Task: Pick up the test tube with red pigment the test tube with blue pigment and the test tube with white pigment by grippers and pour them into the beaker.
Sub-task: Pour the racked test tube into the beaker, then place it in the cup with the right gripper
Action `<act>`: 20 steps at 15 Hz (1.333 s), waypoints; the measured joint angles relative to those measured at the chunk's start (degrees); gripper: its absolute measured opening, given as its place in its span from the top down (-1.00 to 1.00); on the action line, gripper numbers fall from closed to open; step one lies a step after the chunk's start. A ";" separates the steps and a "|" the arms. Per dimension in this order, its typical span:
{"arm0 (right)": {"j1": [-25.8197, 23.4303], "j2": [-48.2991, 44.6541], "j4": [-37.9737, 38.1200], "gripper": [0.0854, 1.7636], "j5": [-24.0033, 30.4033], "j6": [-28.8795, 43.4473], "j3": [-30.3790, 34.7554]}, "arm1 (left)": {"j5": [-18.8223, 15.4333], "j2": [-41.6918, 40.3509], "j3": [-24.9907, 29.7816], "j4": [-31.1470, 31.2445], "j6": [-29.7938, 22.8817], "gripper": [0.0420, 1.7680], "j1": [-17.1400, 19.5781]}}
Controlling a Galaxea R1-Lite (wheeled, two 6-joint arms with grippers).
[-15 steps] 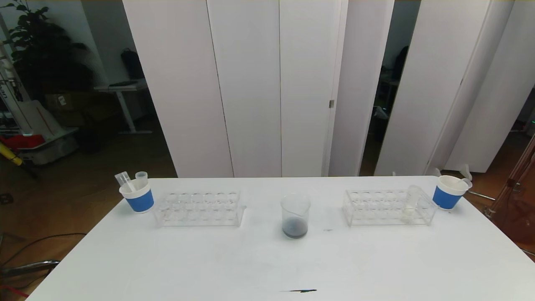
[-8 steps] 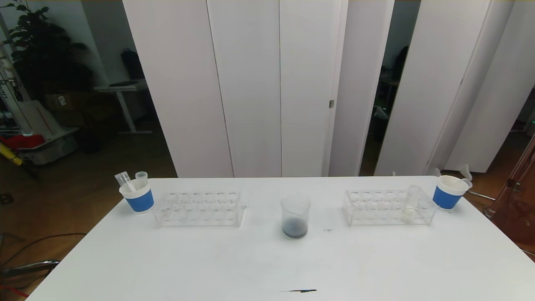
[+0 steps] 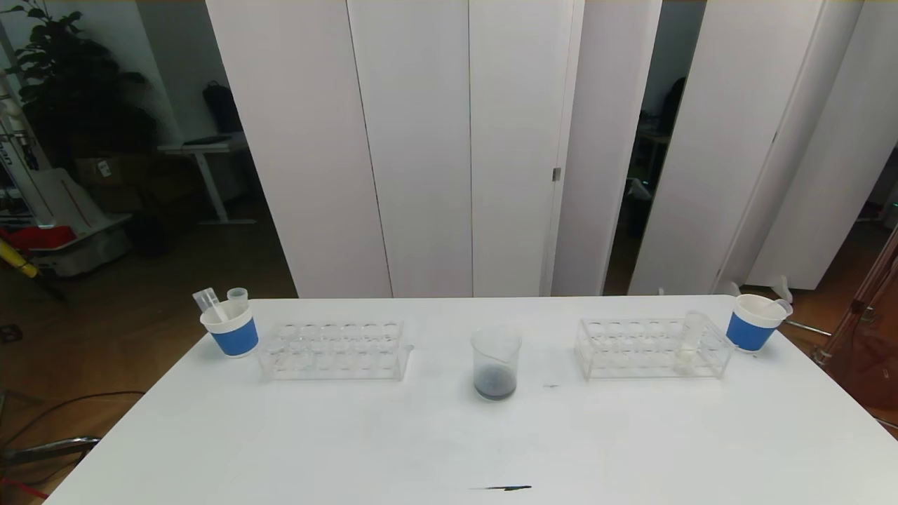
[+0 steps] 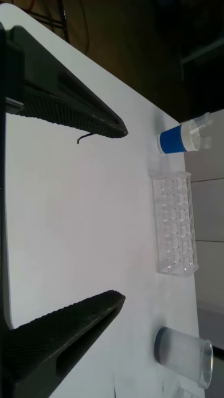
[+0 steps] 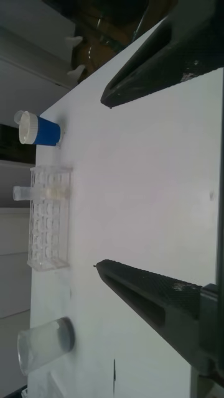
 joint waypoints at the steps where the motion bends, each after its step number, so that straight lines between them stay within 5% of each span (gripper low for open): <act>1: 0.00 0.00 -0.05 -0.98 -0.09 -0.11 0.00 | 0.00 0.02 0.00 0.00 0.00 -0.98 0.00; 9: -0.15 0.95 1.21 -0.98 -0.16 0.35 -3.89 | 0.00 0.05 0.00 0.00 0.00 -0.98 0.00; 14: 1.72 13.24 1.07 -0.98 -4.05 0.38 -19.58 | 0.00 0.07 0.00 0.00 0.00 -0.98 0.00; 20: 5.62 41.69 -0.50 -0.98 -8.52 2.06 -39.03 | 0.02 0.07 0.00 0.00 -0.02 -0.98 0.00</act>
